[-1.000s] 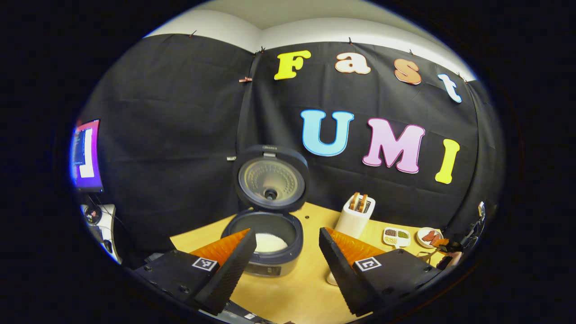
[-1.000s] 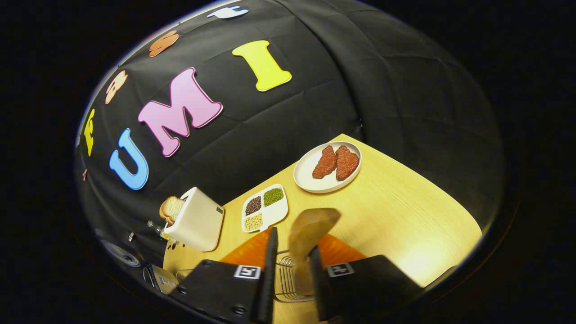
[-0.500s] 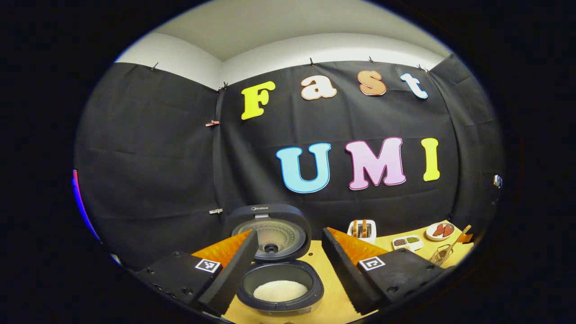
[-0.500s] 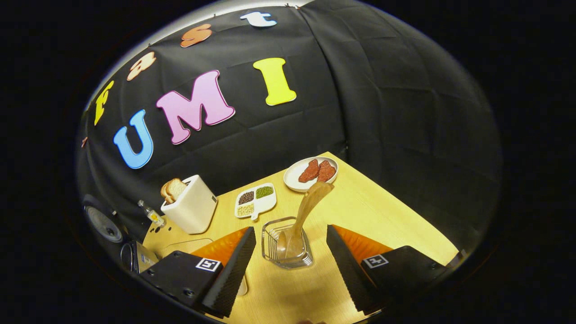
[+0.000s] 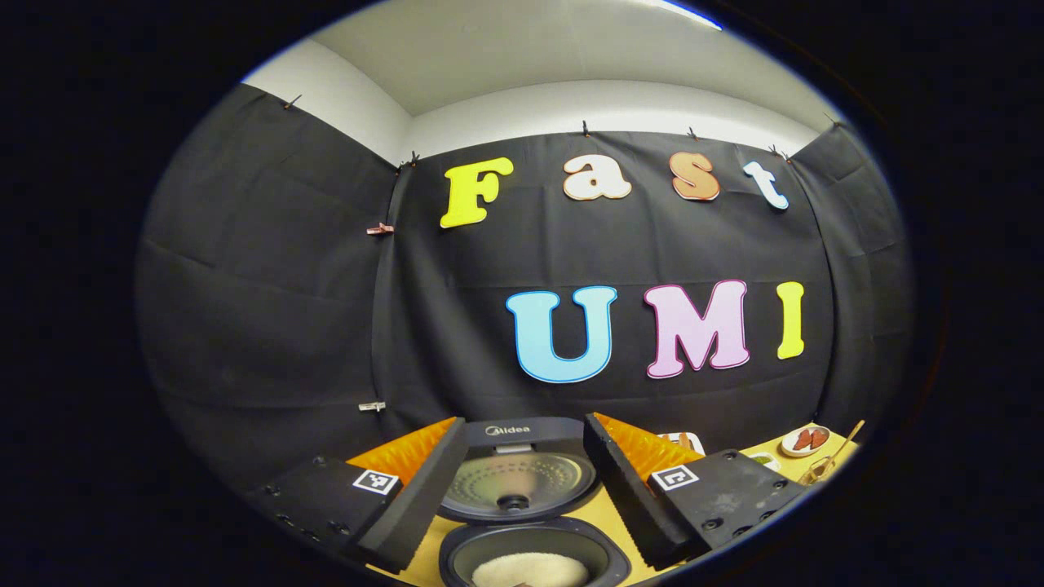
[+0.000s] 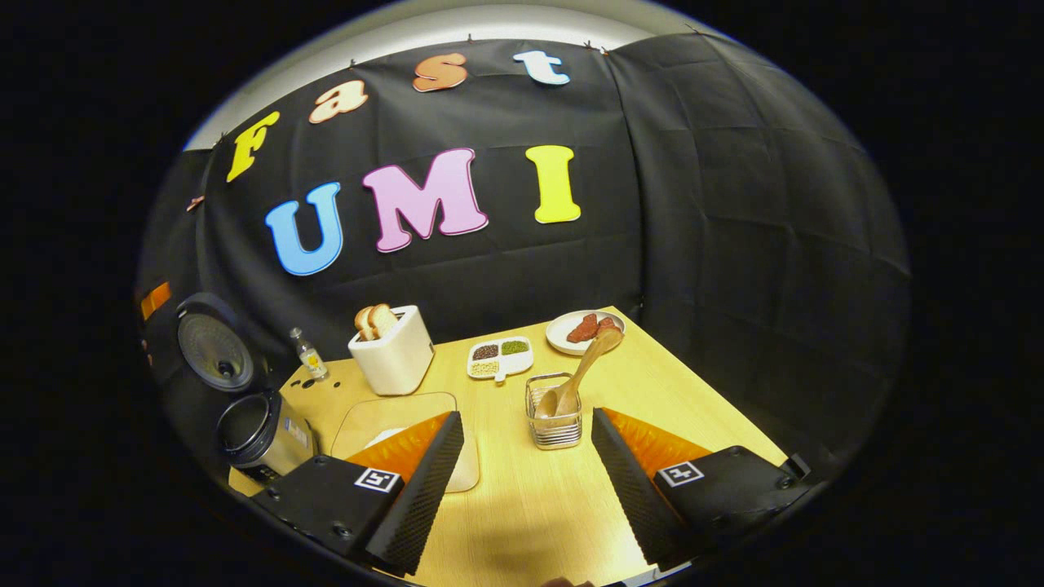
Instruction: Close the left gripper, press the button to open the rice cooker; take a wooden spoon from the chopstick holder with the right hand, scoop a spoonful of rice and pour it into the rice cooker, then put the wooden spoon back into the chopstick holder.
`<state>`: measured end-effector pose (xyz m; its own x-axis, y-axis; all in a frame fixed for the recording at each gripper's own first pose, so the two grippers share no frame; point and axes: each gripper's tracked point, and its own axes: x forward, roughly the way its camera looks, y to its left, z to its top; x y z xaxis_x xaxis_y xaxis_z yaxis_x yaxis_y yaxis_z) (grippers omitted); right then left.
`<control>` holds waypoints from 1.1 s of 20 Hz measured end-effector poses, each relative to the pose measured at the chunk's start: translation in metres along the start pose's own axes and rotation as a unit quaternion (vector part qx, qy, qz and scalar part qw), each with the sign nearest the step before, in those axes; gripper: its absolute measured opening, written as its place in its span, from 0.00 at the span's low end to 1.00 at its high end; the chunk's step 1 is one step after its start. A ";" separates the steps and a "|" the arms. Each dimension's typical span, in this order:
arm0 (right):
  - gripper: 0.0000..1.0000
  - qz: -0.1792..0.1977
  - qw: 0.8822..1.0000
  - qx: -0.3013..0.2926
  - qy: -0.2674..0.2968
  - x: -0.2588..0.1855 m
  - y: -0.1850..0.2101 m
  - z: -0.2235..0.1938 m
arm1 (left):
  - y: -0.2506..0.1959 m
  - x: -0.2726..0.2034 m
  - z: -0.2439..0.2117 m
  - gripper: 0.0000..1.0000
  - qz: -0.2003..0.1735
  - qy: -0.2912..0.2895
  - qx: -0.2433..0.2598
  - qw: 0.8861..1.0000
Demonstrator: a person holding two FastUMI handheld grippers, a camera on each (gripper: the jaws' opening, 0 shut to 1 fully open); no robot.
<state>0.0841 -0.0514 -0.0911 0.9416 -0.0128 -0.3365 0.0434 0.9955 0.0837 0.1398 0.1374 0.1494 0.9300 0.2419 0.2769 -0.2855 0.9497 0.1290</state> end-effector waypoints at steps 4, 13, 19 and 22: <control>0.98 -0.003 0.999 -0.029 -0.027 -0.033 0.013 0.006 | 0.007 0.042 -0.002 0.99 -0.011 -0.017 0.003 1.000; 0.99 -0.017 0.997 -0.053 -0.045 -0.058 0.018 0.003 | 0.001 0.092 -0.032 0.98 -0.010 0.015 0.016 1.000; 0.98 0.008 0.999 -0.036 -0.021 -0.044 0.026 -0.009 | -0.008 0.062 -0.039 1.00 -0.002 0.069 0.014 0.998; 0.99 0.029 0.999 -0.031 -0.010 -0.035 0.035 -0.016 | -0.015 0.031 -0.052 1.00 0.004 0.115 -0.002 0.993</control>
<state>0.0470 -0.0148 -0.0918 0.9485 0.0436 -0.3136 -0.0315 0.9986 0.0435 0.1845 0.1408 0.1066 0.9561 0.2879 0.0537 -0.2925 0.9483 0.1233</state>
